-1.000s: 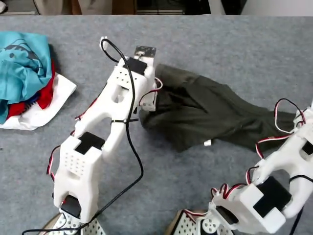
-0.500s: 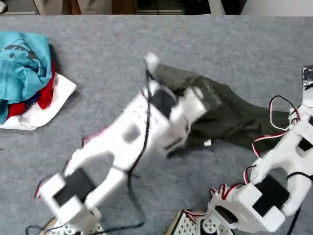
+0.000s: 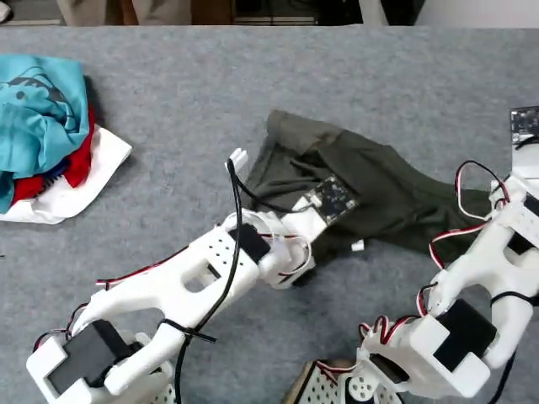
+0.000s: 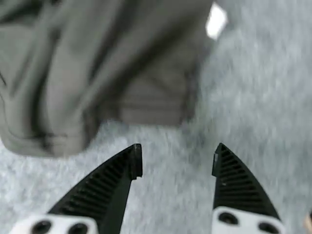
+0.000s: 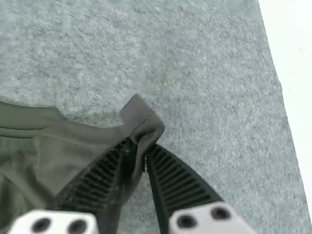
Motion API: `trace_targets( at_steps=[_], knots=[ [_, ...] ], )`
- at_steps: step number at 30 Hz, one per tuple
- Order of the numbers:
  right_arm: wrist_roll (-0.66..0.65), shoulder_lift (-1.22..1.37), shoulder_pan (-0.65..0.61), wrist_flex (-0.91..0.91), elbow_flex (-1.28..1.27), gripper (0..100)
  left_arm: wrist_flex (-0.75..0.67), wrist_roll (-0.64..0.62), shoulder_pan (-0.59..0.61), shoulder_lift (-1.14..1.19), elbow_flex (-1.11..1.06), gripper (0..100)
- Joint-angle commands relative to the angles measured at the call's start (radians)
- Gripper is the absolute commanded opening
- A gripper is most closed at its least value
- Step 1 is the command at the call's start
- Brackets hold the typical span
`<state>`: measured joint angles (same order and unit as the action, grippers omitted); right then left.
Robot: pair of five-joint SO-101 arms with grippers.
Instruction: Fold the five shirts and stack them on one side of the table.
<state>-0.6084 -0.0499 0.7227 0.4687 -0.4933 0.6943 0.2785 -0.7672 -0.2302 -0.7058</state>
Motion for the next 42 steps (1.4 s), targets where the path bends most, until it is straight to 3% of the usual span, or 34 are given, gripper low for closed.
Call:
trace_targets(
  at_steps=[1,16,26,31,35,42],
  knots=[
    [-0.002,-0.002,-0.035,-0.014,0.016,0.4,-0.091,-0.032,-0.003,-0.042,-0.005,24],
    [0.0,-0.001,-0.039,-0.014,0.016,0.4,-0.163,-0.034,0.002,0.295,0.135,24],
    [0.0,-0.001,-0.038,-0.014,0.016,0.4,-0.233,-0.026,0.006,0.308,0.15,2],
    [-0.002,-0.007,-0.038,-0.012,0.016,0.4,-0.227,-0.026,0.055,0.285,0.18,2],
    [-0.005,-0.013,-0.038,0.021,0.051,0.4,-0.029,-0.028,0.095,0.16,0.267,2],
    [0.074,-0.082,-0.067,0.399,0.351,0.4,0.414,-0.028,0.175,-0.107,0.532,2]
  ],
)
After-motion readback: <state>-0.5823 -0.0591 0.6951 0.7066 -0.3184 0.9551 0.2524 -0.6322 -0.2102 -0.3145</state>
